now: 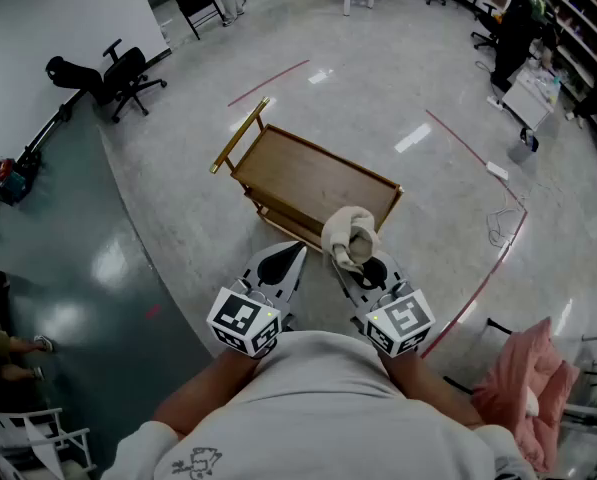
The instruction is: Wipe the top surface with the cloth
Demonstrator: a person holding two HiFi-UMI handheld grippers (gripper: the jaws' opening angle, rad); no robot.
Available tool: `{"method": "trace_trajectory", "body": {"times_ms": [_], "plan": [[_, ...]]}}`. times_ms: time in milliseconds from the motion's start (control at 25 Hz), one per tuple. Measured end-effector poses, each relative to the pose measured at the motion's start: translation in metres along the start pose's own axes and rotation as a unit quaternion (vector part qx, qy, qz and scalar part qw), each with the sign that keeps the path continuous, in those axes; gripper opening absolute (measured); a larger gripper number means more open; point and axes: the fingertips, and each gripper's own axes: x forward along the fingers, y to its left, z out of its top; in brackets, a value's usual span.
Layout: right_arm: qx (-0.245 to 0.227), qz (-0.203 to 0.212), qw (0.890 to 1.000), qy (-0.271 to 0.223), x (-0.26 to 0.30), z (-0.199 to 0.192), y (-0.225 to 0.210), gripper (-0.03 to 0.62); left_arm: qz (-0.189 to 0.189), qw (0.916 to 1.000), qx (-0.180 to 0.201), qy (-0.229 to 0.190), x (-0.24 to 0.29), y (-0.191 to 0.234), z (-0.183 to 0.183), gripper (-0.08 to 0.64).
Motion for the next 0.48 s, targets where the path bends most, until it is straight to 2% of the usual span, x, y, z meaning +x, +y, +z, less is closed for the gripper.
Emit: {"method": "trace_trajectory", "body": {"times_ms": [240, 480], "plan": [[-0.002, -0.004, 1.000, -0.002, 0.007, 0.003, -0.003, 0.104, 0.001, 1.0000, -0.008, 0.004, 0.002, 0.014, 0.000, 0.008], [0.005, -0.004, 1.000, -0.005, 0.039, 0.002, -0.002, 0.106, 0.000, 0.9999, -0.011, 0.007, 0.006, 0.056, -0.002, 0.008]]}}
